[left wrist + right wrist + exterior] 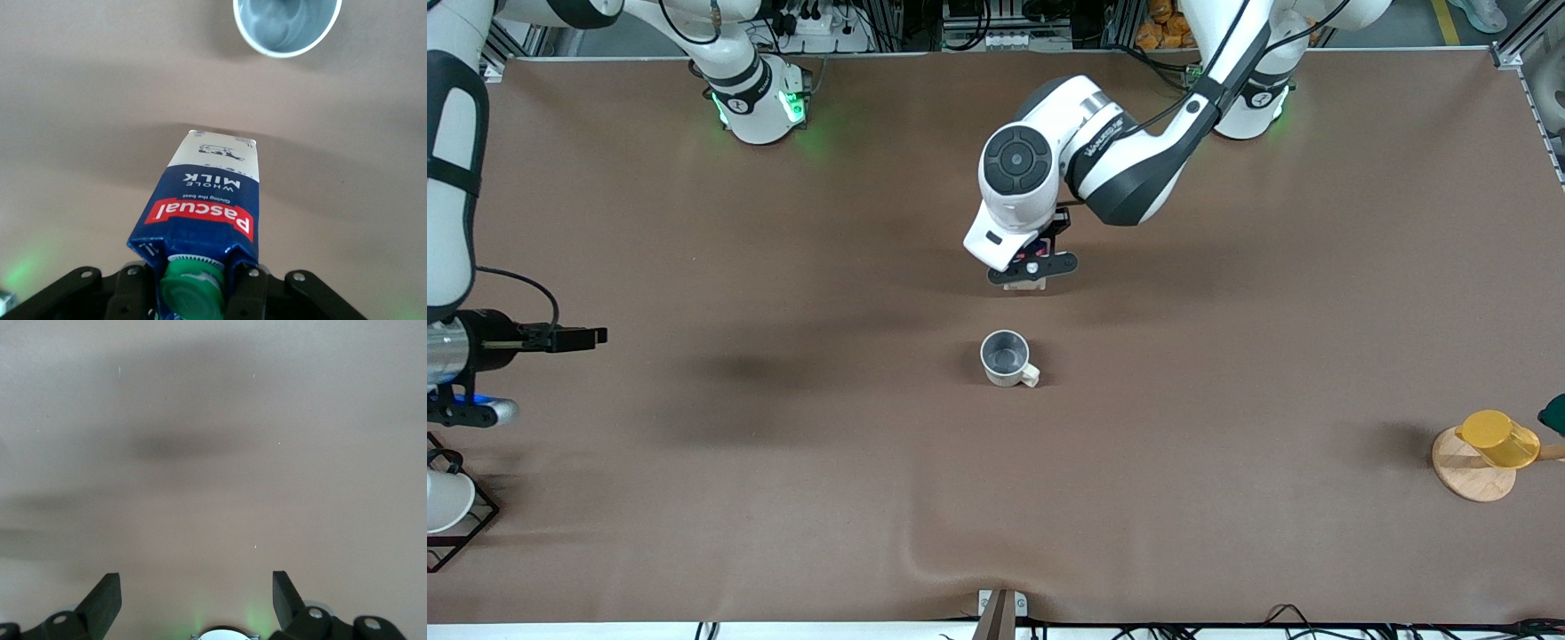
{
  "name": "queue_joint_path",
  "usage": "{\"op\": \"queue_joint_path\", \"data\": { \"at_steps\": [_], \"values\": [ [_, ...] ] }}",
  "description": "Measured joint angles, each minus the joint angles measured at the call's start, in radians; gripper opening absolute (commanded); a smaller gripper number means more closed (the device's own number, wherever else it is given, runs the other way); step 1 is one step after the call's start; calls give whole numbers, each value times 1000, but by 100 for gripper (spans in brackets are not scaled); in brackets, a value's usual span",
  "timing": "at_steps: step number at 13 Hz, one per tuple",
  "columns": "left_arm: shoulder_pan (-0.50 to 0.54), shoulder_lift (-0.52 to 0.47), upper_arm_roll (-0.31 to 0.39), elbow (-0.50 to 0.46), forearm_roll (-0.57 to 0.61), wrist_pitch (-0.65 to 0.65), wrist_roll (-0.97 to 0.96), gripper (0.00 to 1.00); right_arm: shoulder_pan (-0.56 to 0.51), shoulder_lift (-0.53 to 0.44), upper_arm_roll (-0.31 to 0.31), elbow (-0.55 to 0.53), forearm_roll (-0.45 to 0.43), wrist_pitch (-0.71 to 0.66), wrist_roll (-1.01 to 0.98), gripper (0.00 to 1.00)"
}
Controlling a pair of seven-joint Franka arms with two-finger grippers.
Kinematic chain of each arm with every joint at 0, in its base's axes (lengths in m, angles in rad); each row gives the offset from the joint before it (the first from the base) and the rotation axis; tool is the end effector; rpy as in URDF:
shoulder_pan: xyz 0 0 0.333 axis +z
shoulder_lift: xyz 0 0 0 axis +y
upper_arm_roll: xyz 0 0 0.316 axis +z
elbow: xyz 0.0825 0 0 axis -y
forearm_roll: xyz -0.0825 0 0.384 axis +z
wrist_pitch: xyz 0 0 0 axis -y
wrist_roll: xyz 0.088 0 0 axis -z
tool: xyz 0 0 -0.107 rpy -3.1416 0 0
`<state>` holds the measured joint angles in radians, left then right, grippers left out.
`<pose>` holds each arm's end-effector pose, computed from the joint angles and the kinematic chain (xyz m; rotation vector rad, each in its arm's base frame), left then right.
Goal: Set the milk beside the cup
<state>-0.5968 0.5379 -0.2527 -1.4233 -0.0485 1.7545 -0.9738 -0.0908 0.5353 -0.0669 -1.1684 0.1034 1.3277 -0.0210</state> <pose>0.4695 -0.4958 0.3794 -3.0649 -0.2454 0.3977 0.6615 -0.0813 0.4626 -2.9832 0.1912 0.5558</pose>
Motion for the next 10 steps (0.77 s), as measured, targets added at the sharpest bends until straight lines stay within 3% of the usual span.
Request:
{"op": "queue_joint_path", "data": {
  "at_steps": [2,6,8,10],
  "values": [
    [2,28,8,29,0,29,0,0,51,-155,14,-153,-1,85,121,100],
    [2,68,11,58,5,53,7,0,160,-587,33,-565,-50,216,252,100],
    [2,90,11,68,23,65,8,0,160,-684,29,-641,-56,238,255,100],
    [2,105,12,75,38,73,18,0,143,-693,16,-621,-63,269,255,100]
  ]
}}
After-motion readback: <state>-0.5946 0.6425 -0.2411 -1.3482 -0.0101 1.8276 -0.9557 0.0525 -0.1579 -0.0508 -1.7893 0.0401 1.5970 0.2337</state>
